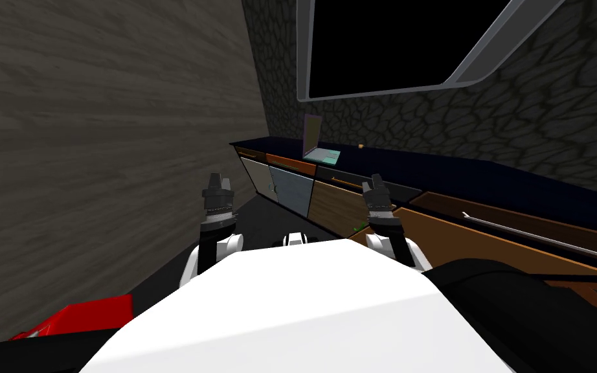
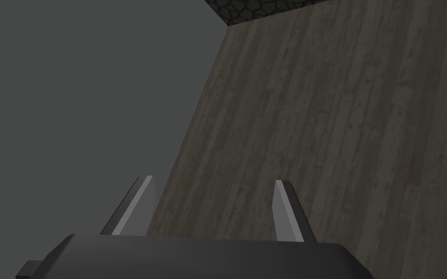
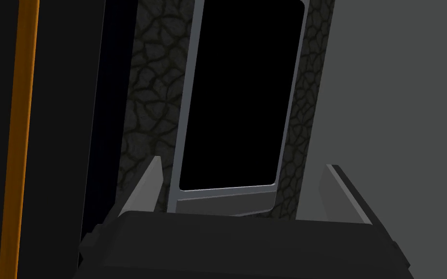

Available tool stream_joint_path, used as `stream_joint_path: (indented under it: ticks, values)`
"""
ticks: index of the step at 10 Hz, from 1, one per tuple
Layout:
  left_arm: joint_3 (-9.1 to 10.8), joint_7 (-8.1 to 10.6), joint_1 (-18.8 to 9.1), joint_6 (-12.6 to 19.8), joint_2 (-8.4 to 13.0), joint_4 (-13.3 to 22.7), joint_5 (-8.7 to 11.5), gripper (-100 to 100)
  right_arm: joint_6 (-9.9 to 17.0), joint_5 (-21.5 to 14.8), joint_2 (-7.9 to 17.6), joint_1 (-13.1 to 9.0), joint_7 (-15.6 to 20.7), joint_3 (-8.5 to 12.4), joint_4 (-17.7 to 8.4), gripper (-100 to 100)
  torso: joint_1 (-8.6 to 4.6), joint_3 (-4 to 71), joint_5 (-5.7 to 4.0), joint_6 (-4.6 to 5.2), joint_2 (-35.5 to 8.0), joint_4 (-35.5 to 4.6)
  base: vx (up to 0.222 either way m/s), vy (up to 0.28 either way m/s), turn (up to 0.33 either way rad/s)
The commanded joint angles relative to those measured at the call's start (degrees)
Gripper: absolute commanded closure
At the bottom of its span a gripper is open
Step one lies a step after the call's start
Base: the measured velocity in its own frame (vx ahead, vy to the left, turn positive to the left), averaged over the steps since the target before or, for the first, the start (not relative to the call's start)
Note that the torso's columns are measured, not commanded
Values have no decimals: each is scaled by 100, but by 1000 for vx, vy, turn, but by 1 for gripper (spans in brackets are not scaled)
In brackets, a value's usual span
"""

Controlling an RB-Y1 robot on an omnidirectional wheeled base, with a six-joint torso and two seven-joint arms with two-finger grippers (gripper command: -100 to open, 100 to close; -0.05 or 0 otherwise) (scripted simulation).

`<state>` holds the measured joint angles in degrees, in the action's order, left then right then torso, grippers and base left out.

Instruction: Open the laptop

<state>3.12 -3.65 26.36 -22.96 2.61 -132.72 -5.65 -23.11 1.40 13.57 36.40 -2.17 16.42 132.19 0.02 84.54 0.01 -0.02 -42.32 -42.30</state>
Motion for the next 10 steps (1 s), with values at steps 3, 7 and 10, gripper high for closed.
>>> stream_joint_path:
  ticks: [3,7,10]
  values:
    - [0,0,1,0,0,0,0,0,211,-133,294,346,7,602,227,-100,-5,8,-3,4,14,4,68,102,-74]
    - [0,0,1,0,0,0,0,0,414,-267,571,682,24,1179,411,-100,2,3,-1,4,5,1,49,122,-93]
    - [0,0,0,0,0,0,0,0,636,-407,862,1051,48,1688,591,-100,-6,5,-2,0,8,2,54,127,-102]
